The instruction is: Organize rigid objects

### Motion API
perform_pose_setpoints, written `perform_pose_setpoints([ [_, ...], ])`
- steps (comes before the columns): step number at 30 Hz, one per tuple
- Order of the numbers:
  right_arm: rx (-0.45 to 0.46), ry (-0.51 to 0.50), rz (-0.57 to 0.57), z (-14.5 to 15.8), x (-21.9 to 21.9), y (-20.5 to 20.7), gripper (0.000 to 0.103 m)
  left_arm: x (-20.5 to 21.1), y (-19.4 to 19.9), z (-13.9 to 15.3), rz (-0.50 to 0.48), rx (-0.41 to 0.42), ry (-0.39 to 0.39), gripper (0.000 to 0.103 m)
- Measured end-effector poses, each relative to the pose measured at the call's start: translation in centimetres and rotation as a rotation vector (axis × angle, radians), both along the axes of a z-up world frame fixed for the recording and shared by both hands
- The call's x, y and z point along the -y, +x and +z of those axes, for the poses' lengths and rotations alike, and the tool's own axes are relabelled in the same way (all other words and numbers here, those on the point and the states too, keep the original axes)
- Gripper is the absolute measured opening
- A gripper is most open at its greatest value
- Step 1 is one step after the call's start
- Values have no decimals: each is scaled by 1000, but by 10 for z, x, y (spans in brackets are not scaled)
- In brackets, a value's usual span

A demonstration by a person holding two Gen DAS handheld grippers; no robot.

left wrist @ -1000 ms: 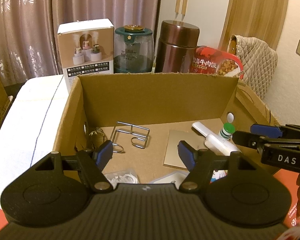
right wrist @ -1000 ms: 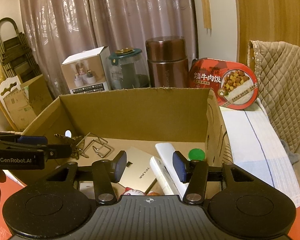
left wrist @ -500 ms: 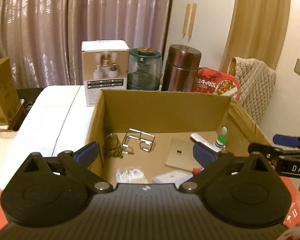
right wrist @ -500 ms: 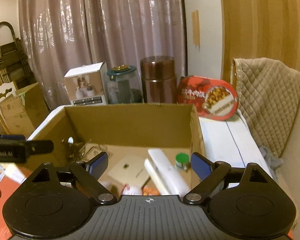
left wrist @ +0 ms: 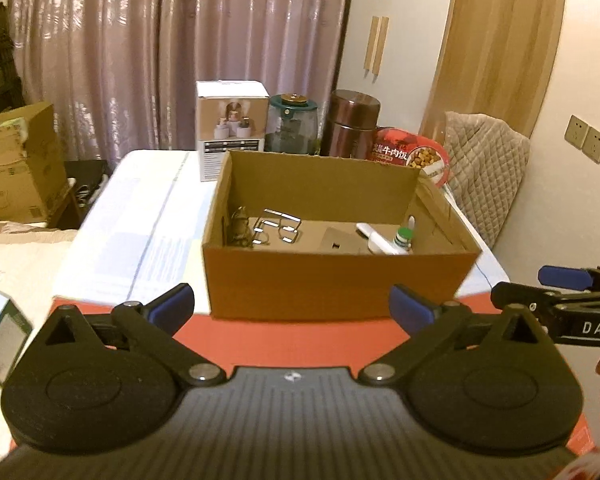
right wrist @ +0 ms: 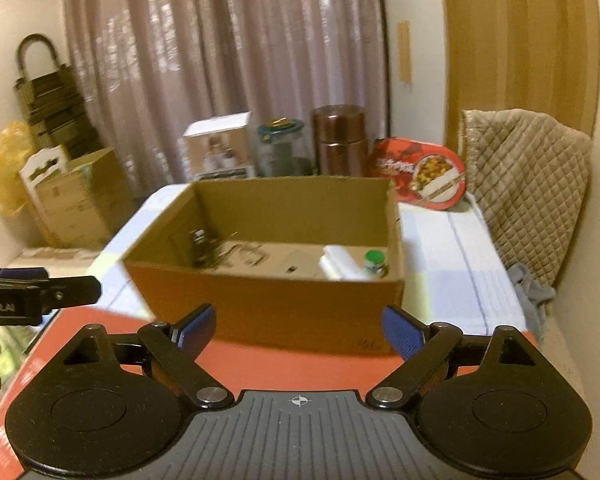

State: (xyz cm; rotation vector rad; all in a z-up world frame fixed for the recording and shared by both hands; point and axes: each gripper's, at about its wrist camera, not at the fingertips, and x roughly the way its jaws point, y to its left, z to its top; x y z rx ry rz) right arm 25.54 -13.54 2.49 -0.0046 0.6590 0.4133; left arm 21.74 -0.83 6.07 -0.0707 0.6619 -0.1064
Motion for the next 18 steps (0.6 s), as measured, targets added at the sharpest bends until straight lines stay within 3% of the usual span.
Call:
perform_pose_setpoints([
  [9,-4,-6,10,24,5,-71,87,2,-85,22,32,-25,9,102],
  [18,-10,-9,0,34,15,-125,87,4,-153,34,79,0,16,102],
])
